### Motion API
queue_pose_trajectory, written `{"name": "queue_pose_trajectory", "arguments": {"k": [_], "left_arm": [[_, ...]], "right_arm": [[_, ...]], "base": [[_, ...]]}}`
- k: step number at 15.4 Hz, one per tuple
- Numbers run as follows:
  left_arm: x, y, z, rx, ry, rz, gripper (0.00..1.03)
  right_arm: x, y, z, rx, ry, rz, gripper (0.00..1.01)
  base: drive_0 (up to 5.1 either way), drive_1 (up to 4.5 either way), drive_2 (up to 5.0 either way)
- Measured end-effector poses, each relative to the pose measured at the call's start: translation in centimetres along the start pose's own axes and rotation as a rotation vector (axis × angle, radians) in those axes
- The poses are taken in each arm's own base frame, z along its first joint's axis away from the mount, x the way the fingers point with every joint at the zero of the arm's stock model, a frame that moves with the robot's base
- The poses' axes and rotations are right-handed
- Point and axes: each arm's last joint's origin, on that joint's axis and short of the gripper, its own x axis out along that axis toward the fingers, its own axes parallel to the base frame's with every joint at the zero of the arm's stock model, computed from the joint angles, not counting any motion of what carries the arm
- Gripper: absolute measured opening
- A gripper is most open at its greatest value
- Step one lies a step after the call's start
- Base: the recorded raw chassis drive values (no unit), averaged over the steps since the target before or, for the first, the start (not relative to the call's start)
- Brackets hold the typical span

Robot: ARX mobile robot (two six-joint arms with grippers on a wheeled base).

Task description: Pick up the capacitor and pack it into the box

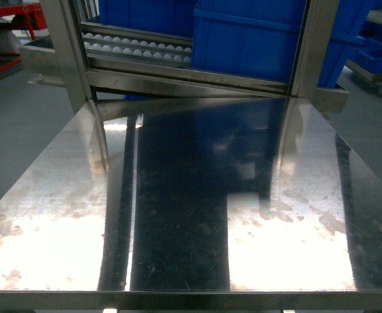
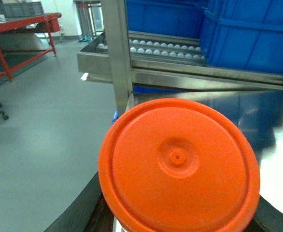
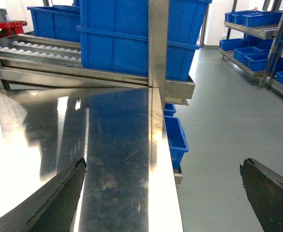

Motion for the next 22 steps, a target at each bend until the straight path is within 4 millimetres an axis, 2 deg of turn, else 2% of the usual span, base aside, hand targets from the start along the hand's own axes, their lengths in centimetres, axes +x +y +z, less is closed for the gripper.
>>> {"name": "queue_pose_trajectory", "arguments": {"k": [1,3,7,9,11,22], "left_arm": [[-0.2,0.4,0.1,-0.022,-0.034,-0.049,0.45],[-2.4,2.7,-1.9,-0.037,-0.028,-0.071,0.45],[-3.5,3.6,-2.7,-0.038,-0.026,-0.073,0.45],[-3.9,4.7,-2.9,-0.040,-0.030,-0.067,0.45],[-4.2,4.7,-3.4,-0.043,-0.044,-0.072,0.45],[-5.9,4.8,-3.4,-0.044,-0.051,-0.077,0.45]], "right_arm": [[0.0,0.0,0.0,0.000,0.000,0.000,0.98],[0.0,0.0,0.0,0.000,0.000,0.000,0.98],[0.0,0.0,0.0,0.000,0.000,0.000,0.98],[0.0,0.0,0.0,0.000,0.000,-0.001,0.98],[0.0,0.0,0.0,0.000,0.000,0.001,0.98],[0.0,0.0,0.0,0.000,0.000,0.000,0.98]], "base": [[0.0,0.00,0.0],[0.0,0.00,0.0],[0.0,0.00,0.0],[0.0,0.00,0.0],[0.0,0.00,0.0],[0.0,0.00,0.0]]}}
